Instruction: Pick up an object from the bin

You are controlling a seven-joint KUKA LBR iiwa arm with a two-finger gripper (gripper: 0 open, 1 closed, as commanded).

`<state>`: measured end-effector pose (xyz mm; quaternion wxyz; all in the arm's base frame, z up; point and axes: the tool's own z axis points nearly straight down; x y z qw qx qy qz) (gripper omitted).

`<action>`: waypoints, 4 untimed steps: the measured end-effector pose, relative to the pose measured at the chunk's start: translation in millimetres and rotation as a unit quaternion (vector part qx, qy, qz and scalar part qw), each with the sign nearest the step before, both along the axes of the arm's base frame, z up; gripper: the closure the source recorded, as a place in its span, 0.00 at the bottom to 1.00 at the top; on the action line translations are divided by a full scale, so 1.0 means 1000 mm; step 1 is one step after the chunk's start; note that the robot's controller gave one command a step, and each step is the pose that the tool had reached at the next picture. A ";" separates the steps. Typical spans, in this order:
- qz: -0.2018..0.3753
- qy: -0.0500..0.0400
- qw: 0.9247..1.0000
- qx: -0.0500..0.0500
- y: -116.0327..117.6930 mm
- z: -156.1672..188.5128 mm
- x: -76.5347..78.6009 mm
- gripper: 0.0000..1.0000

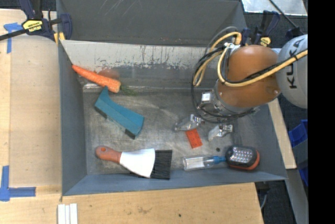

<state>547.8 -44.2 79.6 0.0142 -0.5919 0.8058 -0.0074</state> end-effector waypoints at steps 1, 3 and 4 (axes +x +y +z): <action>0.075 0.009 0.997 -0.011 0.014 -0.001 -0.021 1.00; 0.070 0.008 0.998 -0.001 0.001 -0.001 -0.019 1.00; 0.076 0.015 0.997 -0.003 0.030 0.197 0.006 1.00</action>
Offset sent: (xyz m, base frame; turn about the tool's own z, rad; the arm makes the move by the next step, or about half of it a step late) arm 0.0000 0.0000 0.0000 0.0000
